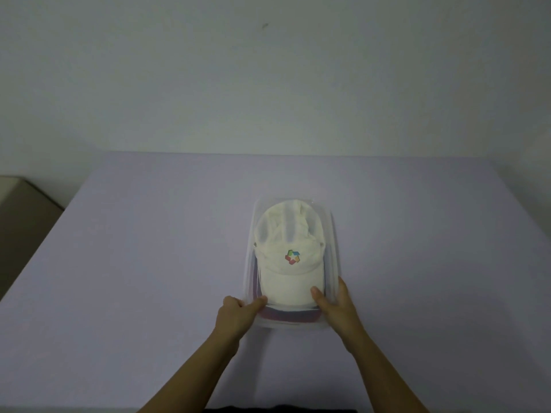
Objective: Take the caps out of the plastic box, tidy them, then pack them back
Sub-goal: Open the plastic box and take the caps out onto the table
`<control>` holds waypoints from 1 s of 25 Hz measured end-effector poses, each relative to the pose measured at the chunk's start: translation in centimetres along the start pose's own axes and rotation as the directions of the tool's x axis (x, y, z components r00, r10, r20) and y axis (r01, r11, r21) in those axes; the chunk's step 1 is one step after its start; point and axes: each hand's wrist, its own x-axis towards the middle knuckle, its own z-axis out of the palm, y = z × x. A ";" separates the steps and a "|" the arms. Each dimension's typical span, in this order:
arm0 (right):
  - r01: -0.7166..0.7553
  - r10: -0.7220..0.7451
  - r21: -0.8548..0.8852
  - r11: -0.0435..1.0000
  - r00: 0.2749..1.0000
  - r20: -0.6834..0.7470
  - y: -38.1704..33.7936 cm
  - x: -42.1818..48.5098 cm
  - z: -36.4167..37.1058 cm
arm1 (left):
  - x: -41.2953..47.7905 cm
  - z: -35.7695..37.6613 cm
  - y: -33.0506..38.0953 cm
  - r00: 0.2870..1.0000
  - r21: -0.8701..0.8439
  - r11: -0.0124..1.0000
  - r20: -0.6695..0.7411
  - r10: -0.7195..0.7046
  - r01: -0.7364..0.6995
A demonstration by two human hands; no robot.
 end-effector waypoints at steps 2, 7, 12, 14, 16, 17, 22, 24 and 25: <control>-0.018 0.017 0.018 1.000 1.000 0.009 -0.5 -0.4 -0.2 | -0.5 0.3 -0.3 0.998 -0.067 0.997 -0.056 0.037 -0.041; -0.149 0.143 0.086 0.985 0.988 0.062 -1.1 -0.2 -0.8 | -2.3 1.1 0.0 0.977 -0.473 0.867 0.052 0.205 -0.157; -0.222 0.216 0.277 0.935 0.975 0.052 -0.8 0.0 -1.3 | -1.3 -2.3 1.1 0.955 -0.746 0.638 0.004 0.295 -0.194; -0.145 0.141 0.073 0.987 0.988 0.059 -0.3 -0.4 -1.2 | 0.1 -5.9 1.1 0.944 -0.778 0.576 -0.068 0.323 -0.253; -0.006 0.025 -0.159 0.987 0.993 0.115 0.3 -0.6 -0.8 | 1.8 -10.2 0.5 0.938 -0.783 0.544 -0.138 0.319 -0.301; 0.038 -0.011 -0.213 0.976 0.991 0.130 0.4 -0.8 -0.6 | 2.9 -12.3 -0.2 0.938 -0.779 0.542 -0.166 0.306 -0.315; 0.064 -0.024 -0.250 0.966 0.987 0.159 0.6 -0.5 -0.3 | 7.6 -15.8 -5.4 0.977 -0.765 0.609 -0.134 0.168 -0.210; 0.053 -0.011 -0.263 0.963 0.987 0.161 0.6 -0.4 -0.4 | 9.0 -14.6 -7.1 0.989 -0.747 0.649 -0.083 0.124 -0.144; 0.055 -0.011 -0.272 0.961 0.987 0.163 0.6 -0.3 -0.4 | 9.6 -14.0 -7.7 0.993 -0.727 0.678 -0.056 0.101 -0.110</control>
